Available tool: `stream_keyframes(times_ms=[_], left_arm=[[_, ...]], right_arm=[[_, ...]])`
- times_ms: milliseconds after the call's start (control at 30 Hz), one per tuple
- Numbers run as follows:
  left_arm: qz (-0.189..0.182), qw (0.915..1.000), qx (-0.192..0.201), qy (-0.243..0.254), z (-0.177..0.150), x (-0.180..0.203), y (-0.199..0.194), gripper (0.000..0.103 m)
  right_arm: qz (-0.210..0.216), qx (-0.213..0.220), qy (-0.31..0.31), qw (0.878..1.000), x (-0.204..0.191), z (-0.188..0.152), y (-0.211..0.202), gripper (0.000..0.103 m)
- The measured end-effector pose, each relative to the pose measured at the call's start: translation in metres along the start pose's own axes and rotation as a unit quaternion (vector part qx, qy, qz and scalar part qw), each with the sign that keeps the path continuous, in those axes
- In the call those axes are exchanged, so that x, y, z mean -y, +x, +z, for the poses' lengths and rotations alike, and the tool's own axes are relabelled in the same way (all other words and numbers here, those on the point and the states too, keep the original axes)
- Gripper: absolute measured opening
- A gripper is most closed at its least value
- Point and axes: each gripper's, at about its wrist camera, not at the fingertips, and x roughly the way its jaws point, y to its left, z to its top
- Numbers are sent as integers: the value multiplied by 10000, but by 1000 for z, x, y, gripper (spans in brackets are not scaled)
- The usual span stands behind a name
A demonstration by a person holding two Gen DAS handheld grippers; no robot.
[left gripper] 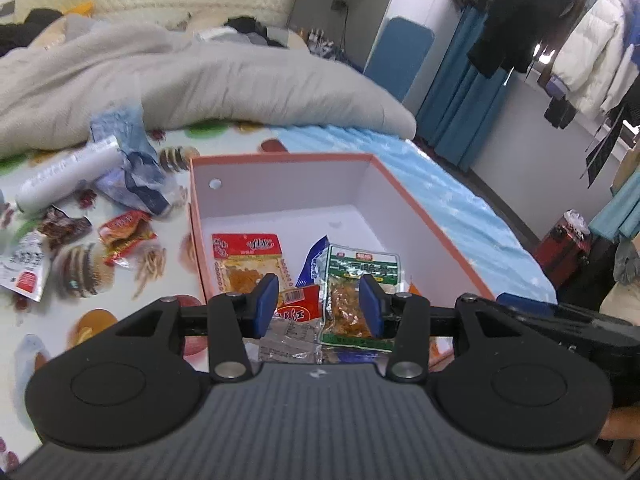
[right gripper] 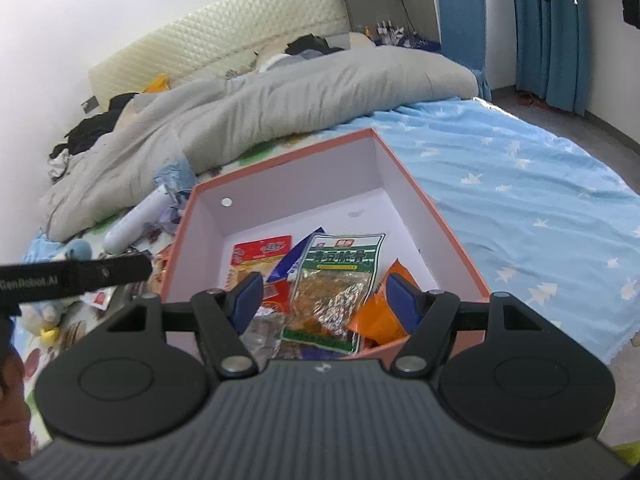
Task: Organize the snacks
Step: 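Open both tools to release the clear and orange bags into the box, then withdraw both tools from the box toward the remaining snacks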
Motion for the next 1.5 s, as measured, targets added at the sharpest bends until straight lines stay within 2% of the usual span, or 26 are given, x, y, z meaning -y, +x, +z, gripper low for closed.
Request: stream_keyframes(times_ms=[400,733,1100,1500], left_arm=[[63,9992,372,129,-41,27,-96,50],[177,9977,628,156,-73,37,-160,50],[396,9947,939,-115,-94,30,-209,54],[903,9891,1084,-414,-125,7,-252,60]], right_arm=[[191,337,-127,9992,-21,-21,-74,70],[406,429,-238,9980,-36,-47,-111,70],[809,477,-566,9940,-65,-61,-128,70],[1309,260,-888,9871,-98,-85,-128,70]])
